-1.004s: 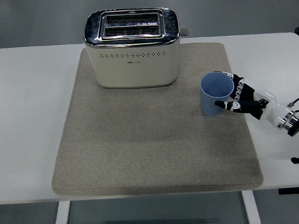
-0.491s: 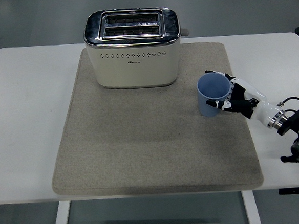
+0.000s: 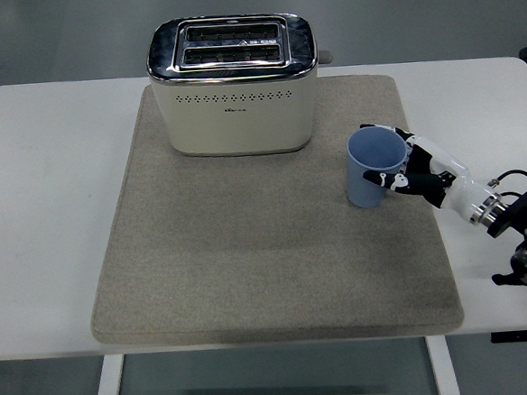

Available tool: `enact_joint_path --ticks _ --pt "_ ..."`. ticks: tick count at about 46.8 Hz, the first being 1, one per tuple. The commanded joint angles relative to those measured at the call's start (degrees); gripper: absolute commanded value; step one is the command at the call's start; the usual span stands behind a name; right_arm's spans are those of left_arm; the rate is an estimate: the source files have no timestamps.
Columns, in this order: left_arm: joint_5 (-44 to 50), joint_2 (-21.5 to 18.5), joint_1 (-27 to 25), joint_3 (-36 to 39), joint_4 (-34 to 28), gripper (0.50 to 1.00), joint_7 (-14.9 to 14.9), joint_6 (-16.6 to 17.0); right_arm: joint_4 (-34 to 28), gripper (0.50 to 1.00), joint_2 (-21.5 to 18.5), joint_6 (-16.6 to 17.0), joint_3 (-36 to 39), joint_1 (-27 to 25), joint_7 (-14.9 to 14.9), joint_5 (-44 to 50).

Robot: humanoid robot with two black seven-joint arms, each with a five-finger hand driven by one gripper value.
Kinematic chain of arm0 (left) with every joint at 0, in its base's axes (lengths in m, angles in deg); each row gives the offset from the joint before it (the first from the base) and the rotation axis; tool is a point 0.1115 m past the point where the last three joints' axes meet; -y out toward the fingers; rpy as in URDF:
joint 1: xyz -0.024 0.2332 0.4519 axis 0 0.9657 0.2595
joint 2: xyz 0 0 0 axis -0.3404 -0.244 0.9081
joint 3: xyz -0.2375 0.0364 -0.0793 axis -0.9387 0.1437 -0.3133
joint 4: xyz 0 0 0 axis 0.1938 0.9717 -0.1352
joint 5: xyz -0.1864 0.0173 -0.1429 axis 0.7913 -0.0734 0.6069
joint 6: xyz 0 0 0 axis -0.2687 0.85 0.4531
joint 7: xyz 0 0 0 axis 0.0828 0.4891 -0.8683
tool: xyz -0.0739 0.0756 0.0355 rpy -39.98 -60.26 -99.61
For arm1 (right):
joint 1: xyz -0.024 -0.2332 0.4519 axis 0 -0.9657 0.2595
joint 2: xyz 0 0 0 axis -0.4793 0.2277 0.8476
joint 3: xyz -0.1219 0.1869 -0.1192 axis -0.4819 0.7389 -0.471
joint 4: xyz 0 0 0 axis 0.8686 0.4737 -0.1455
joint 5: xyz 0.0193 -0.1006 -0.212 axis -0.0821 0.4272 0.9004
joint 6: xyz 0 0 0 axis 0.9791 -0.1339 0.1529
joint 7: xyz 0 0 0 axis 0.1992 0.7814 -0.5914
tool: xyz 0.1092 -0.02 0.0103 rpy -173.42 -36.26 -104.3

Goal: Put the water cup in front of the bread machine

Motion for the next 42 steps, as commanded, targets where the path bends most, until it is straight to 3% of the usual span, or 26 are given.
enact_joint_path --ticks 1,11,20,42 --pt "0.0 0.0 0.0 0.0 0.0 1.0 0.0 0.0 0.1 0.639 -0.6 0.0 0.0 0.0 0.2 -0.1" --pt "0.1 0.0 0.0 0.0 0.1 1.0 0.0 0.0 1.0 0.635 -2.6 -0.3 -0.1 1.2 0.3 -0.1" --pt "0.0 0.0 0.0 0.0 0.0 1.0 0.0 0.0 3.2 0.635 -4.7 -3.4 -0.6 2.8 0.9 0.0" --pt "0.0 0.0 0.0 0.0 0.0 1.0 0.0 0.0 2.7 0.643 -11.1 -7.2 -3.3 7.0 2.4 0.6"
